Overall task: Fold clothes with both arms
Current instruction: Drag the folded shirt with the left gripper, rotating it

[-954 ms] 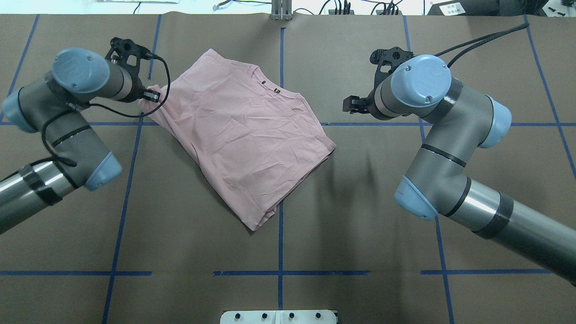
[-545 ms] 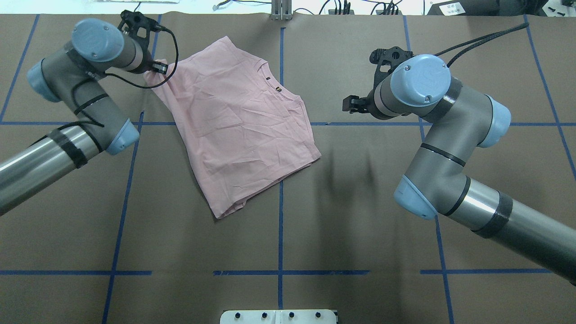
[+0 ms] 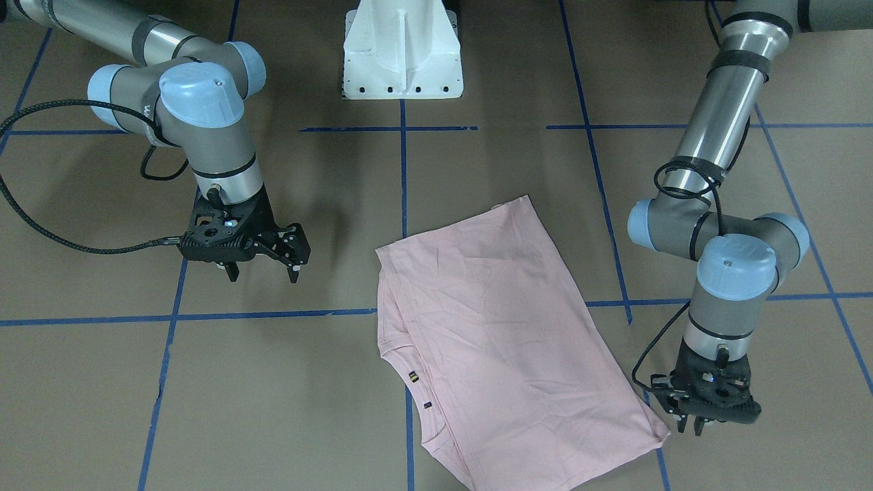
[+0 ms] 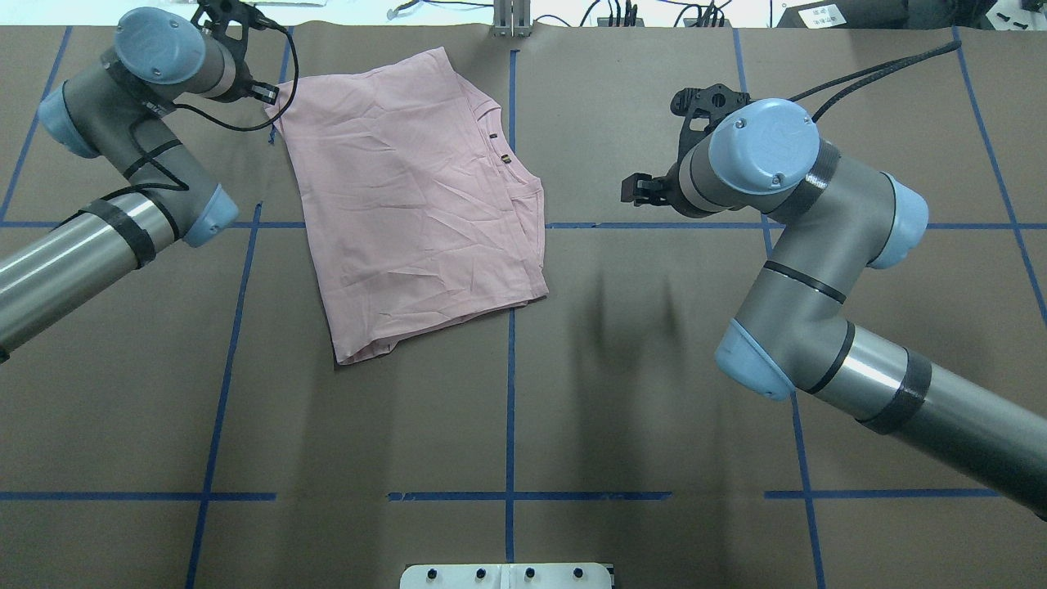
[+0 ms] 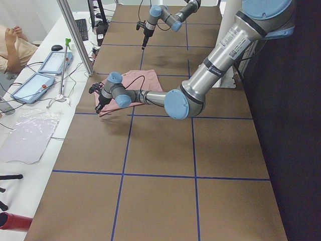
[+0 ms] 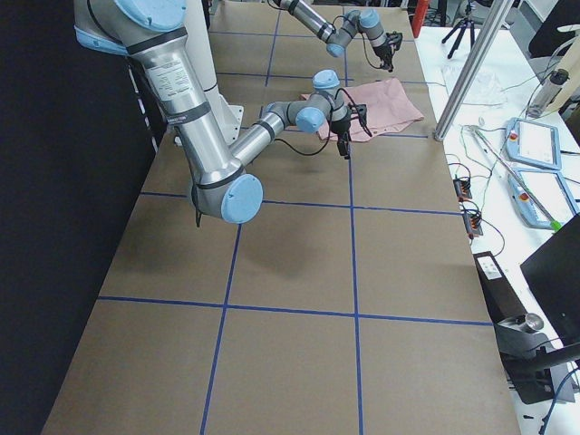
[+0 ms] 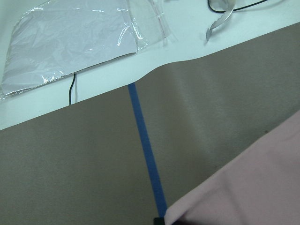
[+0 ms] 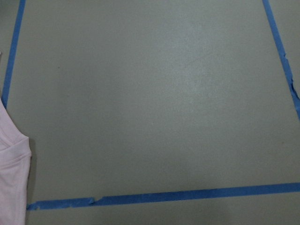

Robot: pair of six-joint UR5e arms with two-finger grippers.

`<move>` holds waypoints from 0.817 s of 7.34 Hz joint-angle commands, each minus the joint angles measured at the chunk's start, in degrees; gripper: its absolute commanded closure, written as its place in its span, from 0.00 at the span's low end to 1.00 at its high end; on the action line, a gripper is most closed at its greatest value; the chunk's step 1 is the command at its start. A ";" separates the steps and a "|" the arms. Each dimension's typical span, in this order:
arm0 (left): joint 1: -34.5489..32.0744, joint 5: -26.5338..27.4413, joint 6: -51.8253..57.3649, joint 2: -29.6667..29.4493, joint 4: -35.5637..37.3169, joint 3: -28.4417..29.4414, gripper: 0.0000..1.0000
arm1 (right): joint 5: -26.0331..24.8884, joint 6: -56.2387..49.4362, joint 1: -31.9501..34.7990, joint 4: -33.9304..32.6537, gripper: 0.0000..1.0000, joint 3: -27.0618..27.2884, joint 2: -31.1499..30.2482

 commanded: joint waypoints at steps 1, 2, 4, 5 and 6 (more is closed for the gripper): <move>-0.68 -0.98 1.88 3.49 -0.84 -6.79 0.00 | 0.01 8.14 -2.09 -0.35 0.07 -2.30 4.26; -0.68 -2.89 1.61 4.12 -0.83 -8.41 0.00 | -0.17 12.28 -3.76 -0.18 0.16 -6.41 8.21; -0.07 -3.44 0.12 4.31 -0.57 -10.44 0.00 | -4.36 21.70 -7.01 -0.09 0.19 -13.62 15.60; 0.19 -3.44 -0.14 4.57 -0.57 -10.44 0.00 | -7.17 25.04 -8.68 -0.09 0.18 -16.70 18.25; 0.28 -3.44 -0.41 5.01 -1.18 -10.70 0.00 | -7.63 24.90 -9.48 -0.18 0.18 -18.12 18.79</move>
